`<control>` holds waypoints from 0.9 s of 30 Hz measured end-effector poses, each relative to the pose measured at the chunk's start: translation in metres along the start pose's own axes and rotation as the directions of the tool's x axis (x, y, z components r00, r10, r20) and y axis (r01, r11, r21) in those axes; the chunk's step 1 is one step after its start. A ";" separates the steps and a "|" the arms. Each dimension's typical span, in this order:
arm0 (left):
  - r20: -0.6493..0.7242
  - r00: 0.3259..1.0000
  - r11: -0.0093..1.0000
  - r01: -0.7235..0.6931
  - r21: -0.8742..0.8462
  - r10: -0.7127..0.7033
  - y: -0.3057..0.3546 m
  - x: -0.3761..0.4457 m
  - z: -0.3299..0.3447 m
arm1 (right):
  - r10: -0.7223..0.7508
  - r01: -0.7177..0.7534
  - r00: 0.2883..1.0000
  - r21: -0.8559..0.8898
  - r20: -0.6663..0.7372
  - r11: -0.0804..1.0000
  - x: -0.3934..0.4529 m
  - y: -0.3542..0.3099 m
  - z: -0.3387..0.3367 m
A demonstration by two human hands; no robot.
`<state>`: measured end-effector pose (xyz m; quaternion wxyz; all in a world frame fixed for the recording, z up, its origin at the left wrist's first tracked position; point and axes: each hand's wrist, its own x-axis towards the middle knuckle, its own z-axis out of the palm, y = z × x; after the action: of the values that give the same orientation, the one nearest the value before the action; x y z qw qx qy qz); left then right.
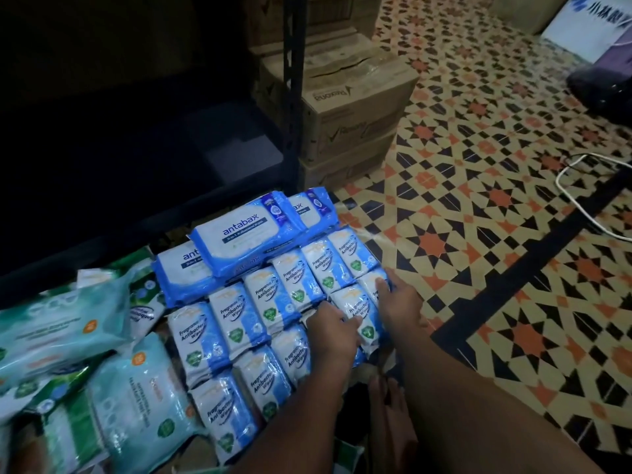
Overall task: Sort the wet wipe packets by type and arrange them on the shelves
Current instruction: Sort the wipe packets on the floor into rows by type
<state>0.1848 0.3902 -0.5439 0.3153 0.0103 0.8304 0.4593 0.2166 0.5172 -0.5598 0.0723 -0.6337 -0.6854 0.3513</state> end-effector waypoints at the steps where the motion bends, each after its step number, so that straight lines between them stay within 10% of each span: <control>1: 0.002 1.000 1.000 -0.002 0.006 0.002 0.000 0.000 0.000 | -0.015 0.015 1.000 0.001 -0.004 1.000 0.001 0.001 0.002; 16: 0.160 0.985 0.982 -0.029 -0.185 0.059 -0.009 0.006 -0.128 | -0.369 0.351 0.929 -0.340 0.012 0.873 -0.072 -0.034 0.000; 27: 0.070 0.993 0.972 -0.074 -0.224 0.092 -0.064 -0.047 -0.257 | -0.650 0.848 0.526 -0.278 0.549 0.452 -0.163 -0.040 0.031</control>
<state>0.1029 0.1444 -0.4720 0.3281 0.0281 0.7595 0.5609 0.1974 0.3570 -0.5040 -0.0780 -0.1728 -0.9625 0.1939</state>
